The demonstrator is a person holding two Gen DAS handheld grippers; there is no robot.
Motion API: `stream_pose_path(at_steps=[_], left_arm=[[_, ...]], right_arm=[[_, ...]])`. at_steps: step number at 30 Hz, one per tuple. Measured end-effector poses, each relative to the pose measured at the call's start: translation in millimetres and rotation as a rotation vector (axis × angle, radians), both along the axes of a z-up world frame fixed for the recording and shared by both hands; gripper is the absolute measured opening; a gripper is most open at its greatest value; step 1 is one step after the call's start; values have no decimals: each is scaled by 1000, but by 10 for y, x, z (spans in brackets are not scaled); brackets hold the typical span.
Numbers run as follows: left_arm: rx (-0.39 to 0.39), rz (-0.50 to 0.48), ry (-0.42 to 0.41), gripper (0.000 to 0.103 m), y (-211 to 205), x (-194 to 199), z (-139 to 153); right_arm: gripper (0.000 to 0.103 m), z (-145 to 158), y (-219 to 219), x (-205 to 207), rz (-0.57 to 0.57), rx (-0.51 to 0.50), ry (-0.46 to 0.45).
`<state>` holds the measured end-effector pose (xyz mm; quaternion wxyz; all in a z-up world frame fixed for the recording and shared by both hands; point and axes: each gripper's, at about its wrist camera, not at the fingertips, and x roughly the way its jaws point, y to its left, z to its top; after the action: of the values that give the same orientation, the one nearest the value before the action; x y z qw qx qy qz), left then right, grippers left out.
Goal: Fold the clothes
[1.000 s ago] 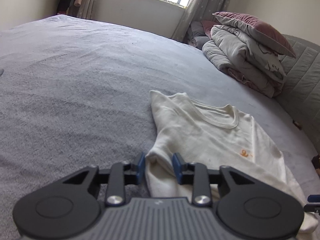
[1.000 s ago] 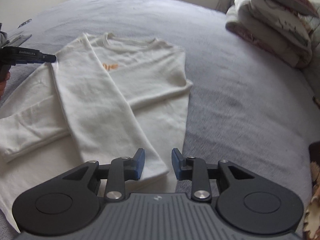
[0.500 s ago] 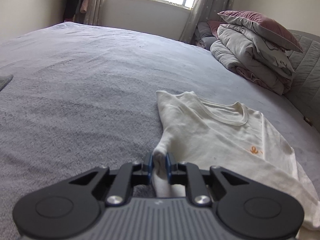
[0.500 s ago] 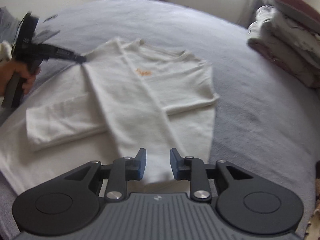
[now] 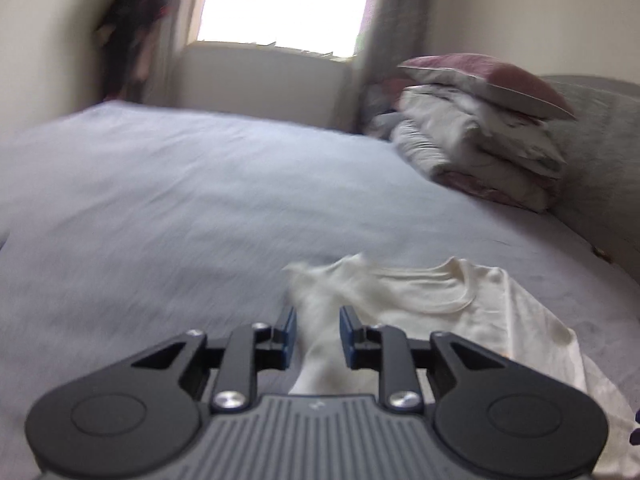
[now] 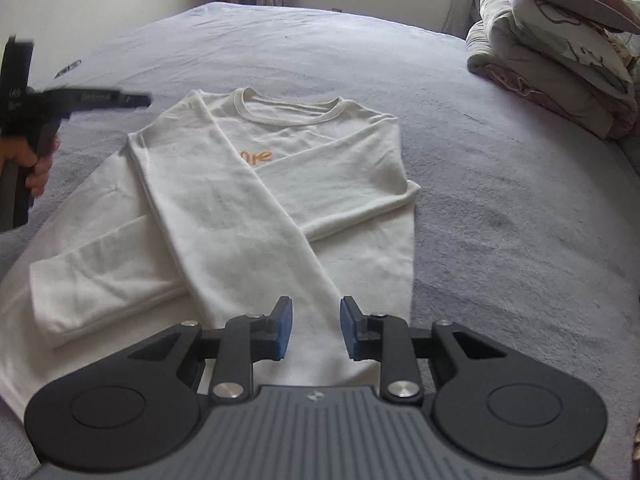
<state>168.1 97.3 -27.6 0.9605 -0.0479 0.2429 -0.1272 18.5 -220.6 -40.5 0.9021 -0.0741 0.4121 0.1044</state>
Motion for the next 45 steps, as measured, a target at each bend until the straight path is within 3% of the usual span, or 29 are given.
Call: stream_pose_path(at_steps=[8,13,20,23,30,35,40,45], left_arm=[[103,-62,55,24,-141,545,-296],[55,-38,90,32,-32,696,-374],[-32,0,136,32,57,668,-329],[-103,35,173,31,101,528,-206],[-59,27,202,33,28,-37,134],[-98,-12,218,48,40,-601,322],[-90,-29,261,49,31,-1073,386],[-87,-28,288,56,25,-1410,327]], right_arm=[[29,-104,134,108,17,36,4],[31,-156,64,157,14,67,40],[33,-155,-74,84,43,67,81],[33,-135,-206,64,30,88,105],[37,3,-354,0,-42,96,63],[38,29,-447,66,-110,125,26],[38,47,-512,126,-170,145,5],[39,69,-505,90,-197,141,-1]])
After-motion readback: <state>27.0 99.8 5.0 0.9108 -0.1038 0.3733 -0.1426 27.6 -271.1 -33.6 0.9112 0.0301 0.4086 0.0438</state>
